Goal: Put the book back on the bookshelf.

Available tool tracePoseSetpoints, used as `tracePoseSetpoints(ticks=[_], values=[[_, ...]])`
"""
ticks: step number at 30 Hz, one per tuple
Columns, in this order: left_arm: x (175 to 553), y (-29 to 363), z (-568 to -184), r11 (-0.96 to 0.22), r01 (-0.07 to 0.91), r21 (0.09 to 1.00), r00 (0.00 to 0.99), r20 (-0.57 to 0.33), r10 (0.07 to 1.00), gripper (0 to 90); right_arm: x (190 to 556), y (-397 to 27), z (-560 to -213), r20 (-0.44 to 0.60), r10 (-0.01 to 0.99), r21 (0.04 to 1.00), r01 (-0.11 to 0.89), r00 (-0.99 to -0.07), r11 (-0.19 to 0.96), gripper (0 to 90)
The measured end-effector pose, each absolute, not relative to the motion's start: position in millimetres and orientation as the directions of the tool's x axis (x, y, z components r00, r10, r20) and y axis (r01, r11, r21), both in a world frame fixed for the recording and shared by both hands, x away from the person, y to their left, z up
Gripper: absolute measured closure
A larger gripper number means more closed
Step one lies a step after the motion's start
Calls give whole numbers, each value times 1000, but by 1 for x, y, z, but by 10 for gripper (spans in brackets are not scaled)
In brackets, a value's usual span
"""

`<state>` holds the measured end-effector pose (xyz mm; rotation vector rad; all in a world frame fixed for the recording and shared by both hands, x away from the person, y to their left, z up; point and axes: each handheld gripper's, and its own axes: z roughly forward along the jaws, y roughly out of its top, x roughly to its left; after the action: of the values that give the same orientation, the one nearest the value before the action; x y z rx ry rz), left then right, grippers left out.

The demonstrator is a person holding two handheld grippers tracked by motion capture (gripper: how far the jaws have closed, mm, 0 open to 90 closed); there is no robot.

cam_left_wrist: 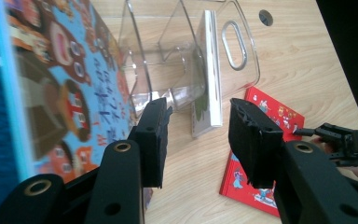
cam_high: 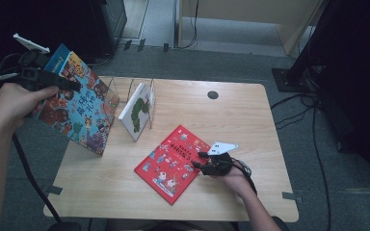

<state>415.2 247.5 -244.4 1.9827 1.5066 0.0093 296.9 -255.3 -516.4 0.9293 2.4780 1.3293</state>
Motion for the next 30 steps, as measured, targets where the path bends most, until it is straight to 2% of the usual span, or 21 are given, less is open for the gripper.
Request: tracePoseSetpoints(ticks=[7,19,30], values=[[405,232,-259,-204,843,498,405,-338,849,581,295,-258,-515,121,603,796,440,-788,416,501],[394,216,-295,-241,847,473,433,-353,830,553,293,-266,-514,122,614,788,452,-780,418,501],[381,196,-329,-296,813,501,497,-332,802,553,291,-274,-514,116,621,788,453,-775,418,509]])
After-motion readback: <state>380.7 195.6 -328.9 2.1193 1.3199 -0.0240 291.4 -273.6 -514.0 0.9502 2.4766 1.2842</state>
